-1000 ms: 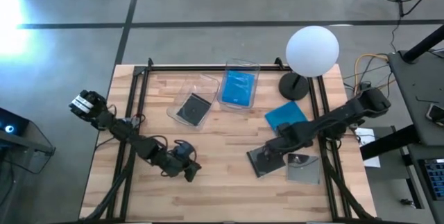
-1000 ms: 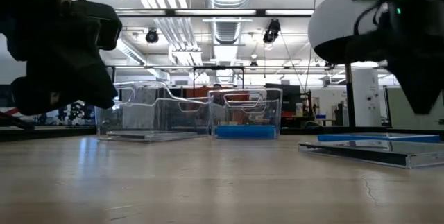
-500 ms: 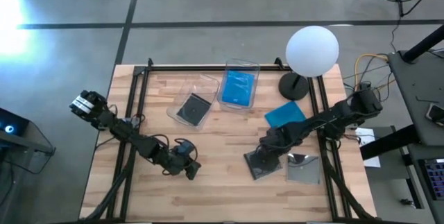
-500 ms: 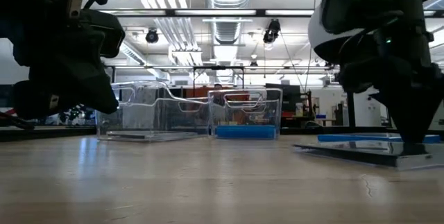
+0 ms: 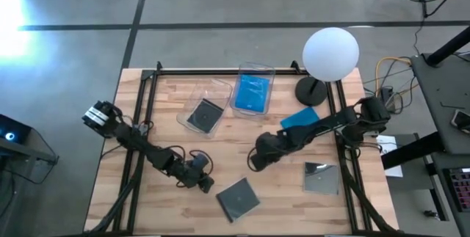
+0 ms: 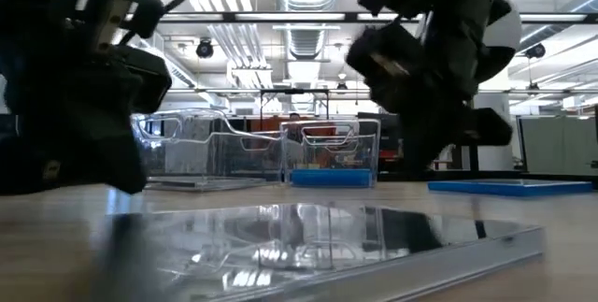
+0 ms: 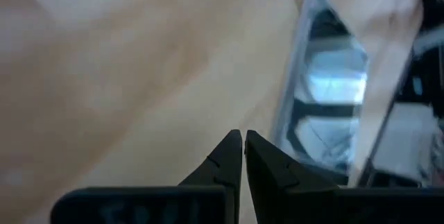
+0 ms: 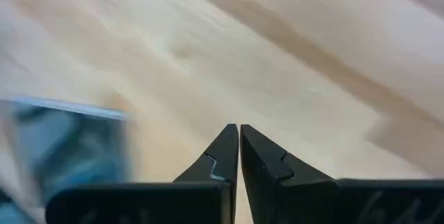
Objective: Pick & place jewel cases by type
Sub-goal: Put the left black cd case into the left transparent bin
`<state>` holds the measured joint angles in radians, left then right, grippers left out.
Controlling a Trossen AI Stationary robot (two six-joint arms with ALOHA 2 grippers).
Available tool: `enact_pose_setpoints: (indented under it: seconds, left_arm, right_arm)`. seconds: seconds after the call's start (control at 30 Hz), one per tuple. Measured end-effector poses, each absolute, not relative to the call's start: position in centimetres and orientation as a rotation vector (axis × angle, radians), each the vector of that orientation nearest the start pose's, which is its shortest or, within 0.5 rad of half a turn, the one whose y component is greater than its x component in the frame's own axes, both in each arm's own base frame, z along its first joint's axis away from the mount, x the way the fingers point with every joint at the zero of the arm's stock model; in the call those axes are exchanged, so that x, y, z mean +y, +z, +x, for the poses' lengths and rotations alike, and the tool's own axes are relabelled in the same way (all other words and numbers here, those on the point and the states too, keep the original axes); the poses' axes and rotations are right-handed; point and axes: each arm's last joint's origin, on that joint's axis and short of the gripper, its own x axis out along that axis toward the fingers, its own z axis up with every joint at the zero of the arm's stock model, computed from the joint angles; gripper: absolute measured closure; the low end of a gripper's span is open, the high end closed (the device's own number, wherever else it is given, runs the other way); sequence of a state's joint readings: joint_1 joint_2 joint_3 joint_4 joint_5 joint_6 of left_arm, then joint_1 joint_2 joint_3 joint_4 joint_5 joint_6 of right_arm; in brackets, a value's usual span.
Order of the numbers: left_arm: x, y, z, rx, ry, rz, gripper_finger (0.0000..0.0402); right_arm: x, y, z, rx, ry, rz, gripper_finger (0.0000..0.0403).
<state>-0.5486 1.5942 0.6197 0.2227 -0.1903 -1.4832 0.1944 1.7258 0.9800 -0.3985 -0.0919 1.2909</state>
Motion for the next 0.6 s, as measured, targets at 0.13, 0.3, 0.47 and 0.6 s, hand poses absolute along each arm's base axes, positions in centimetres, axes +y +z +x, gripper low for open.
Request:
enact_pose_setpoints:
  seconds: [0.13, 0.3, 0.47, 0.6]
  left_arm:
    - [-16.0, 14.3, 24.3, 0.815, 0.142, -1.072, 0.0398]
    - [-17.3, 15.3, 23.9, 0.859, 0.058, -0.91, 0.0398]
    - [-18.0, 15.3, 24.2, 0.917, -0.077, -0.857, 0.0398]
    - [-19.1, 15.4, 25.5, 0.911, -0.15, -0.856, 0.0398]
  right_arm:
    - [6.9, 17.1, 30.8, 1.255, -0.445, 0.94, 0.039]
    - [10.0, 17.6, 30.3, 1.411, -0.144, 0.959, 0.039]
    - [13.1, 16.1, 30.7, 1.443, 0.039, 1.054, 0.039]
    - [14.2, 14.9, 31.4, 1.427, 0.061, 1.071, 0.039]
